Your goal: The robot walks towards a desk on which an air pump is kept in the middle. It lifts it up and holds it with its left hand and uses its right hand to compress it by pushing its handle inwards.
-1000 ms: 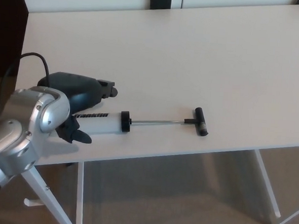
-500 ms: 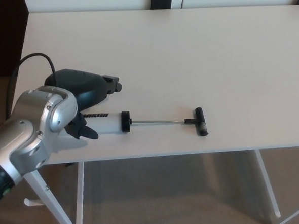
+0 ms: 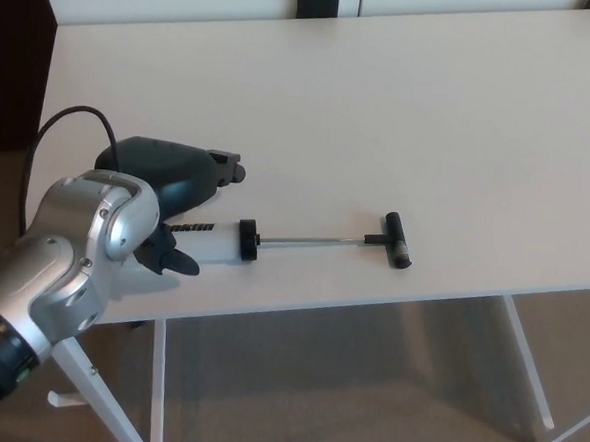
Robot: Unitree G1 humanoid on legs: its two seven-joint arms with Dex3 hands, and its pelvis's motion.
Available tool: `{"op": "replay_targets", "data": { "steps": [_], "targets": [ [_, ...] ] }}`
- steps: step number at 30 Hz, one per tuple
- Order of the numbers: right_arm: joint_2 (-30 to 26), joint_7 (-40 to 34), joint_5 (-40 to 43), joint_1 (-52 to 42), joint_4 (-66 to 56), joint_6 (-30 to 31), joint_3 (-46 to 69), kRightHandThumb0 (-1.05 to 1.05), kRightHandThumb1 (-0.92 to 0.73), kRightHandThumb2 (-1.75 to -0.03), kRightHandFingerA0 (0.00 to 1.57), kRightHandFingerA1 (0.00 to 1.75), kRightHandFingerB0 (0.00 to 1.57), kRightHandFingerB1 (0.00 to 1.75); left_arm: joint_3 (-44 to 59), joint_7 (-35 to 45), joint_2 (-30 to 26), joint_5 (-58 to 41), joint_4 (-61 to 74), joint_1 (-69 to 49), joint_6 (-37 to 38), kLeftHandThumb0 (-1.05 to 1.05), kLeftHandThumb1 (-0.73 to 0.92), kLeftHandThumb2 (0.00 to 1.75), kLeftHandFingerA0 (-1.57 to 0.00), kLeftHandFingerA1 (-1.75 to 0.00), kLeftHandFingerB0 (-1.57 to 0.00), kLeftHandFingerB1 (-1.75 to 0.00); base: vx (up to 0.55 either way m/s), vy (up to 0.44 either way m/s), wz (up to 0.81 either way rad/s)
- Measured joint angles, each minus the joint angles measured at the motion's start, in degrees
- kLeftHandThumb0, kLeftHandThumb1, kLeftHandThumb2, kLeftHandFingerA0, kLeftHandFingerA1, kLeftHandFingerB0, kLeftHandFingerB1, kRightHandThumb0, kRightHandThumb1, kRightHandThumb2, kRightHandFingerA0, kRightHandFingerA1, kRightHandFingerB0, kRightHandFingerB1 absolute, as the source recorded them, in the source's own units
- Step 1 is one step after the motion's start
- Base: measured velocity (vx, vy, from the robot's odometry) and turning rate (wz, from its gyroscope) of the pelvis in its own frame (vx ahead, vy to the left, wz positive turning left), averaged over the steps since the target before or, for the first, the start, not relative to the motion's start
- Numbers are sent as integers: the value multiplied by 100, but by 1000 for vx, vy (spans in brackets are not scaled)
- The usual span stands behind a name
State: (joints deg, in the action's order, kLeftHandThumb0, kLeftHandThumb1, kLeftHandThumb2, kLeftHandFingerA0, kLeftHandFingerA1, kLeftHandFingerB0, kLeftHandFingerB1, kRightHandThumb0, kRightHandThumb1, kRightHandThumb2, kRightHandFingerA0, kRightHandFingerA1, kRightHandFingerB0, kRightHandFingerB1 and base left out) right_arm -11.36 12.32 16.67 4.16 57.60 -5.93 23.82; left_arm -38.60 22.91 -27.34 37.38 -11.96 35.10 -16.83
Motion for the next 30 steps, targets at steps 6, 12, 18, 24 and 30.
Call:
{"op": "replay_targets", "data": {
  "steps": [6, 12, 18, 24, 30],
  "targets": [
    [0, -1, 7, 14, 2, 10, 23, -32, -48, -85, 60, 63, 55, 60, 36, 11, 17, 78, -43, -21, 61, -50, 40, 67, -31, -44, -19, -37, 0, 0, 0],
    [0, -1, 11, 14, -14, 25, 32, -30, -59, -56, 65, 46, 62, 44, 80, 26, 41, 107, -89, -21, 66, -50, 40, 67, -29, -44, -17, -36, 0, 0, 0],
    [0, -6, 17, 20, -50, 53, 42, -29, -59, -57, 62, 46, 60, 45, 106, 35, 77, 143, -157, -25, 119, -51, 39, 67, -29, -43, -18, -36, 0, 0, 0],
    [0, -1, 23, 29, -76, 71, 53, -27, -60, -58, 60, 45, 61, 45, 109, 45, 133, 194, -190, -110, 180, -50, 39, 67, -30, -44, -19, -36, 0, 0, 0],
    [0, -29, 18, 49, -94, 108, 51, -33, -50, -85, 58, 62, 52, 58, 120, 35, 245, 196, -290, -227, 247, -27, 68, 61, -85, -118, -32, -31, 0, 0, 0]
  ]
}}
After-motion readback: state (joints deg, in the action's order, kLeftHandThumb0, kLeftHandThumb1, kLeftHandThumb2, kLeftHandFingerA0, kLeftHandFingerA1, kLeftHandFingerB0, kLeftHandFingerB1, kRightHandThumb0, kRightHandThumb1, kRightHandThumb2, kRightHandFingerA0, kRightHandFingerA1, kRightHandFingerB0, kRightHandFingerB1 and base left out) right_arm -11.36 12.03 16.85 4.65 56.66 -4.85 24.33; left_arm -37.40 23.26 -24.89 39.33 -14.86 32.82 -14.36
